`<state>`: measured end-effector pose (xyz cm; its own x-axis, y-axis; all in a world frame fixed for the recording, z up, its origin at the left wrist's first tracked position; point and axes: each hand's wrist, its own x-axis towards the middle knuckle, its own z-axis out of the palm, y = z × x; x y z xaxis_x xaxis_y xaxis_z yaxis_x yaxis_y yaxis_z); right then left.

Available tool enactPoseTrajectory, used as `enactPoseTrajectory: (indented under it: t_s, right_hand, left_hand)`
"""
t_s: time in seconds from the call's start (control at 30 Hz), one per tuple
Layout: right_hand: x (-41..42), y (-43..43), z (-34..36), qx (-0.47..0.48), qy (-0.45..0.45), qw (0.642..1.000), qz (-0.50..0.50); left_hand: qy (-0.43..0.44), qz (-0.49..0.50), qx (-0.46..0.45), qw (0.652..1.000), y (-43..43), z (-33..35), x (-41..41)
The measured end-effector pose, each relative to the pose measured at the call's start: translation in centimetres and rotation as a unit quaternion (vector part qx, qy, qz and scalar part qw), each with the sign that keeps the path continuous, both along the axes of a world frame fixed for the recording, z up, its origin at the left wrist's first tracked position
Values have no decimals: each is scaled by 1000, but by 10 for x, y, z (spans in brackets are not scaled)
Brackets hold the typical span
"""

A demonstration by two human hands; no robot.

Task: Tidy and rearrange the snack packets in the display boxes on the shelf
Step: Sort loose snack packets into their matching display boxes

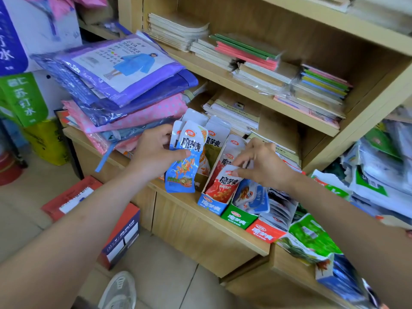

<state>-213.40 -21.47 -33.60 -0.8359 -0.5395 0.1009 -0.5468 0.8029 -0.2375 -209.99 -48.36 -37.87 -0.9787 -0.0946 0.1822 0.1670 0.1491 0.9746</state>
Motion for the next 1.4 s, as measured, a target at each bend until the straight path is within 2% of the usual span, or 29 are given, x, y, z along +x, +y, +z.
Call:
enactPoseTrajectory:
  t_s: [0.13, 0.23, 0.33, 0.43, 0.6, 0.77, 0.87, 1.03, 1.2, 1.4]
  right_hand:
    - [26, 16, -7, -22, 28, 994, 99]
    - [34, 25, -12, -59, 17, 990, 126]
    - [34, 25, -13, -76, 43, 991, 99]
    - [18, 17, -12, -45, 102, 994, 10]
    - [-16, -3, -10, 43, 98, 989, -99]
    - [-29, 1, -15, 47, 53, 987, -145]
    - [-29, 0, -16, 58, 28, 987, -145]
    - [-8, 9, -27, 67, 94, 986, -120]
    - [16, 6, -46, 27, 154, 984, -88]
    - [23, 4, -52, -3, 147, 986, -79]
  left_hand:
    - [0, -3, 4, 1000, 3, 1, 3]
    - [-1, -5, 4, 1000, 6, 0, 2]
    - [2, -5, 9, 1000, 11, 0, 3]
    - [12, 2, 11, 1000, 13, 0, 3]
    - [33, 84, 28, 995, -6, 4, -6]
    - [33, 145, 37, 988, -32, 1, -9]
    - [25, 127, 30, 991, -29, -4, -9]
    - [24, 101, 29, 994, -22, -6, -9]
    - [25, 89, 28, 995, -13, -6, -9]
    - [21, 59, -23, 998, 3, -10, -5]
